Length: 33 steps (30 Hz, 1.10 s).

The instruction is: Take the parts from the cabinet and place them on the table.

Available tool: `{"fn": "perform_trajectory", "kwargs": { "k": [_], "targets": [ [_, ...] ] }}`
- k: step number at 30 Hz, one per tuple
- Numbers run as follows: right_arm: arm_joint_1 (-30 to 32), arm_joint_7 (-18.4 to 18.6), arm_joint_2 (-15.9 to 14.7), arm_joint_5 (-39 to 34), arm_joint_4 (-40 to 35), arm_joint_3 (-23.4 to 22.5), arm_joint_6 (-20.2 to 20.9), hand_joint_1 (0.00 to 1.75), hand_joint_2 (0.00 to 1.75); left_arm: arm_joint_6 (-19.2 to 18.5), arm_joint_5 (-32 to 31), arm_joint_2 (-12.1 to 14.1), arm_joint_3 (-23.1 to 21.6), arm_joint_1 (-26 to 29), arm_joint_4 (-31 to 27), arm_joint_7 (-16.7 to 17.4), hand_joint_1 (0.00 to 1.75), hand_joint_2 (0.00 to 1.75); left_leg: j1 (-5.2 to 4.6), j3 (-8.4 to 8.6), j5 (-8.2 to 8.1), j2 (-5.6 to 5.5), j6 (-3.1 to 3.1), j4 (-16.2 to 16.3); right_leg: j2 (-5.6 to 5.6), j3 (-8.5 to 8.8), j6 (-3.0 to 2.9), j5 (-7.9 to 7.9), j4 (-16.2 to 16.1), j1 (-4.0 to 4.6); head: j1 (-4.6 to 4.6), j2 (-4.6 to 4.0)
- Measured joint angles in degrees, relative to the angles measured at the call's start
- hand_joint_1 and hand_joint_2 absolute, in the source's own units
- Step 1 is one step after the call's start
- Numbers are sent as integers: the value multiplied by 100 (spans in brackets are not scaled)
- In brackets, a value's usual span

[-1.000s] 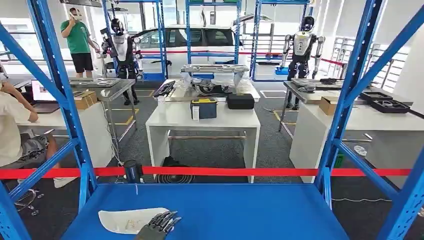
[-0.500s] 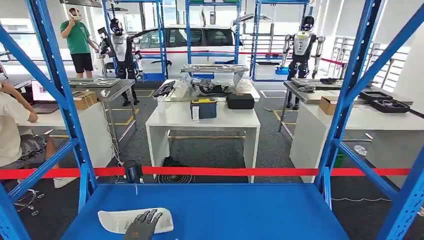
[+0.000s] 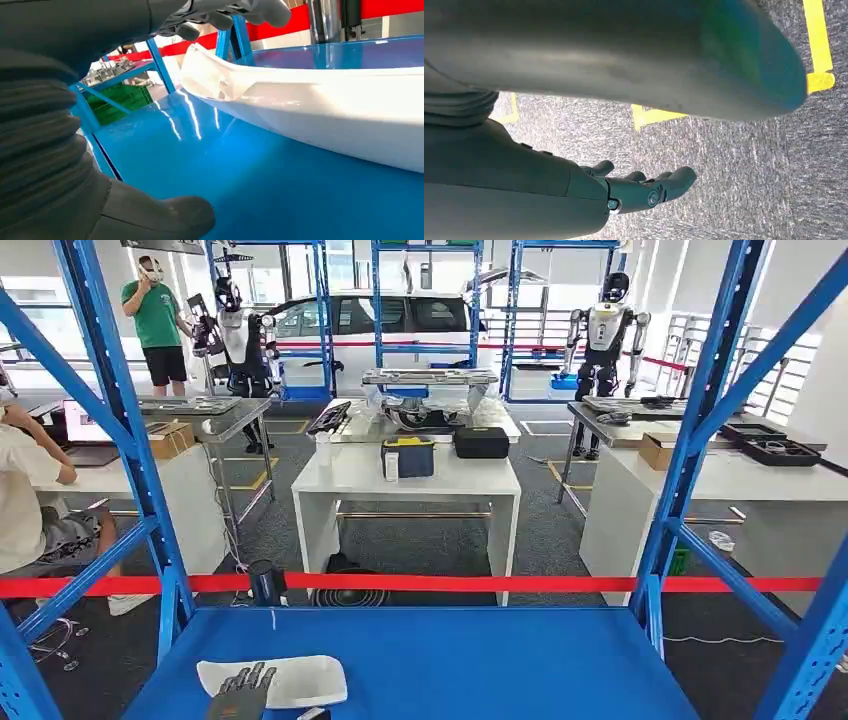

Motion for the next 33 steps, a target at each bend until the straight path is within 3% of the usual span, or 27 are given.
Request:
{"fn": "perform_trajectory", "kwargs": {
  "k": [9,17,18,19,20,24,27,33],
  "targets": [
    [-2,0,22,11,0,0,-2,0,0,254,-35,7,72,101,50,-52,0,175,0,0,0,1,0,0,0,-2,0,0,0,1,0,-2],
    [-9,83,31,44,0,0,-4,0,0,739,-66,-87,170,164,52,-282,0,175,0,0,0,1,0,0,0,-2,0,0,0,0,0,0],
    [-10,96,33,44,0,0,-4,0,0,756,-68,-98,179,165,52,-291,19,175,0,1,0,1,0,0,0,-2,0,0,0,0,0,0],
    [-10,96,35,46,0,0,-2,0,0,780,-72,-114,199,167,52,-300,159,175,0,1,0,1,0,0,0,-2,0,0,0,0,0,0],
    [-10,96,39,50,0,0,-2,0,0,811,-81,-138,225,171,52,-335,173,175,0,0,0,0,0,0,0,-2,0,0,-1,0,0,0],
    [-13,96,50,50,0,0,-4,0,0,1092,-216,-264,249,193,52,-561,173,175,0,0,0,-3,0,0,-5,-1,0,0,-1,0,0,0],
    [-12,96,52,50,0,0,-4,0,0,1141,-247,-328,249,211,52,-601,168,175,0,0,-1,2,0,0,-5,-2,0,0,-1,0,0,0],
    [-12,66,57,52,0,0,-4,0,0,1204,-260,-393,249,237,52,-651,175,175,0,0,-1,-1,0,0,-5,-2,0,0,-1,1,-2,-2]
  ]
}}
